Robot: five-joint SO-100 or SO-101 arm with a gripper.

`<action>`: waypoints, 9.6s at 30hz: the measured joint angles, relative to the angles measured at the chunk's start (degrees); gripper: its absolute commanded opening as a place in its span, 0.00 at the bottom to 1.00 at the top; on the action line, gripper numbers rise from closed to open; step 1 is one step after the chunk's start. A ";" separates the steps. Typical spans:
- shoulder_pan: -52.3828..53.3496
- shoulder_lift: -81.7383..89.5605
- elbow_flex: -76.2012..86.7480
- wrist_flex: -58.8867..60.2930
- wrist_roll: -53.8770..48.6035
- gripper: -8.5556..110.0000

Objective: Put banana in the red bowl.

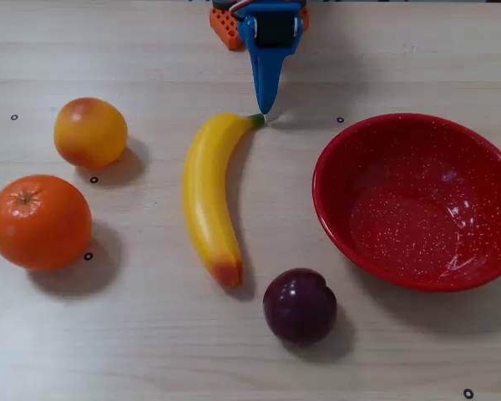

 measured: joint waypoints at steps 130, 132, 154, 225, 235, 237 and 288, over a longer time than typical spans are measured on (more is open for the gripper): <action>22.85 -82.09 -72.07 10.99 -81.04 0.21; 23.82 -85.08 -72.25 10.55 -82.88 0.26; 24.70 -112.24 -94.39 12.04 -90.44 0.44; 20.48 -130.08 -105.91 5.62 -90.26 0.07; 20.48 -130.08 -106.08 8.53 -89.30 0.07; 20.48 -130.08 -106.17 10.20 -89.03 0.07; 13.18 -104.77 -106.00 13.80 -89.56 0.07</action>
